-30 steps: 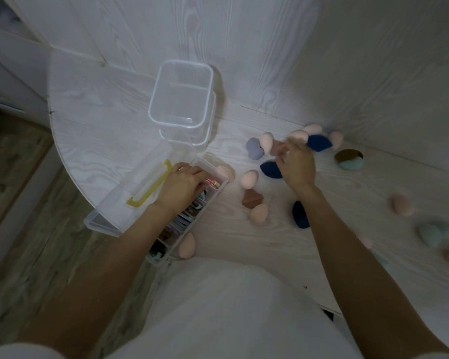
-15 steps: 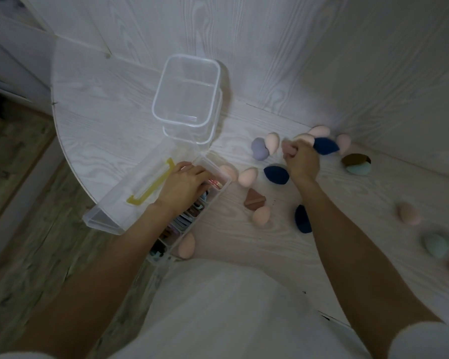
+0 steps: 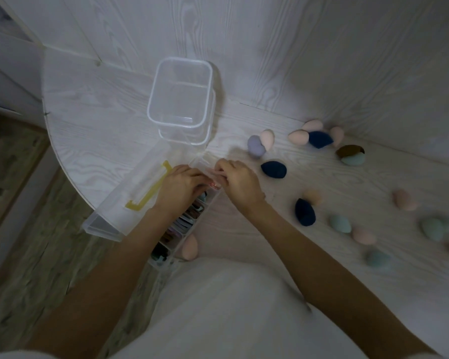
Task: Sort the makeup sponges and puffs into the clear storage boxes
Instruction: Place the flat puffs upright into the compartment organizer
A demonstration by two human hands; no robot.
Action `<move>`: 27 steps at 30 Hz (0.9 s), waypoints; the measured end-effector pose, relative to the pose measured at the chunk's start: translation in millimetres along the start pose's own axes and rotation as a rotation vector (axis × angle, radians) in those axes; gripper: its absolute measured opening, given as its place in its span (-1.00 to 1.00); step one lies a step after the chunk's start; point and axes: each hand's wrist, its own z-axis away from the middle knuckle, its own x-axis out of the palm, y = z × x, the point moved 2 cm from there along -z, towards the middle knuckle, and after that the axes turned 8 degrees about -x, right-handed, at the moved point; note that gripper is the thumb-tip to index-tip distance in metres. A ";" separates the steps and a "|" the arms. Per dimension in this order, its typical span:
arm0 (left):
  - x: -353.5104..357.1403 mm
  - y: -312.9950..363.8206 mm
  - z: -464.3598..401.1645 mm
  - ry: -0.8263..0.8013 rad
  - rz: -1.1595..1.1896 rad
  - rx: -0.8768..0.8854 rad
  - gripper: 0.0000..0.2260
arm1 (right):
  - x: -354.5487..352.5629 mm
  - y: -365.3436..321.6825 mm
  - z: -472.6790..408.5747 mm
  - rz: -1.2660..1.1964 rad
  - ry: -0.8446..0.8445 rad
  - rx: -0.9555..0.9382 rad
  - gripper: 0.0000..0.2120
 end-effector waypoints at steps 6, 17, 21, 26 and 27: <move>1.8 0.3 1.7 0.002 -0.007 -0.013 -0.90 | 8.6 -10.2 -8.8 0.214 -0.075 -0.045 -0.77; 1.8 2.1 3.5 -0.015 -0.019 -0.020 -0.92 | 19.1 -1.8 -9.5 0.292 -0.068 -0.036 -0.86; 5.0 3.3 6.2 -0.040 -0.006 -0.100 -0.79 | 10.8 10.1 -7.0 -0.022 -0.062 0.056 -0.93; 3.9 4.9 7.2 -0.095 -0.062 -0.090 -0.69 | -18.5 36.3 30.7 -0.227 0.160 0.299 -0.88; 3.3 5.0 7.6 -0.094 -0.066 -0.079 -0.69 | -21.1 46.6 39.5 -0.141 0.129 0.368 -0.88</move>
